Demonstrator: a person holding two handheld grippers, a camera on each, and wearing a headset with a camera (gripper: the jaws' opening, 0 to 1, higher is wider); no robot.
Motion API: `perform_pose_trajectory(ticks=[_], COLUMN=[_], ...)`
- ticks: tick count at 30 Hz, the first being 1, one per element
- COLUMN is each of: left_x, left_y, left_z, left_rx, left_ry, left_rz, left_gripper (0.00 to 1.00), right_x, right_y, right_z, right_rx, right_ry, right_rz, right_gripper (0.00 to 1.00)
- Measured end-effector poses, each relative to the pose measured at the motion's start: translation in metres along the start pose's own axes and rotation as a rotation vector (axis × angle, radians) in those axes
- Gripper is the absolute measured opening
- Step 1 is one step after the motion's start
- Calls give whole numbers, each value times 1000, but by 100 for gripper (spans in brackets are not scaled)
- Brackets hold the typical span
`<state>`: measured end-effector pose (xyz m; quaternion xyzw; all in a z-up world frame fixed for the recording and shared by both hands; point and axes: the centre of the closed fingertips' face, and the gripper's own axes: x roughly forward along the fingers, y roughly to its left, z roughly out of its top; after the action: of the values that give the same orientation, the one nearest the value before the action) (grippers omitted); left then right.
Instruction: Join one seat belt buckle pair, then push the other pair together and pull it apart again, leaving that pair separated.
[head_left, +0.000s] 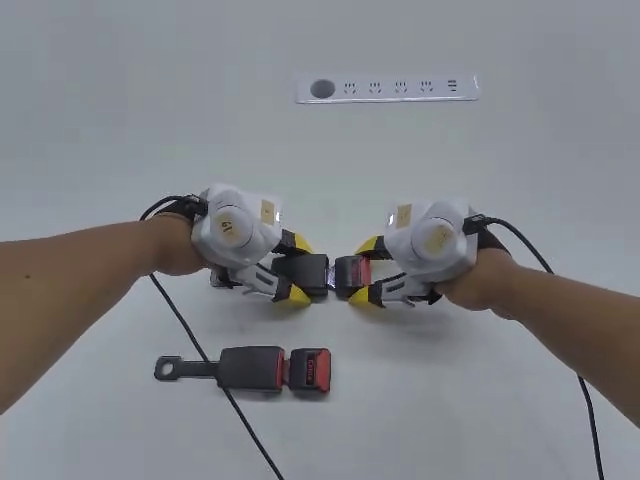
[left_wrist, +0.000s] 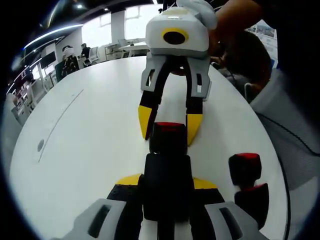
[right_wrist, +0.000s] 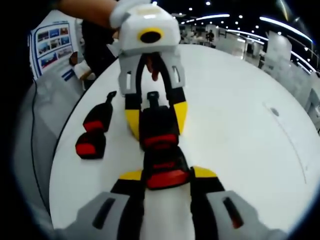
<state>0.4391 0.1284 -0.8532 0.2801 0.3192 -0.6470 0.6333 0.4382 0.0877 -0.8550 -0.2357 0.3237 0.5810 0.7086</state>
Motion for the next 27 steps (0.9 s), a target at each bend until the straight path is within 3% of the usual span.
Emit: perform_pose_trajectory(ticks=[27], left_x=[0], left_y=[-2], left_z=[0], left_rx=[14], left_ry=[26], left_rz=[-5], left_gripper=[37], right_x=[0], right_y=[0], right_z=[0], right_rx=[4], right_ry=[-20], right_rz=[-10], right_gripper=[35])
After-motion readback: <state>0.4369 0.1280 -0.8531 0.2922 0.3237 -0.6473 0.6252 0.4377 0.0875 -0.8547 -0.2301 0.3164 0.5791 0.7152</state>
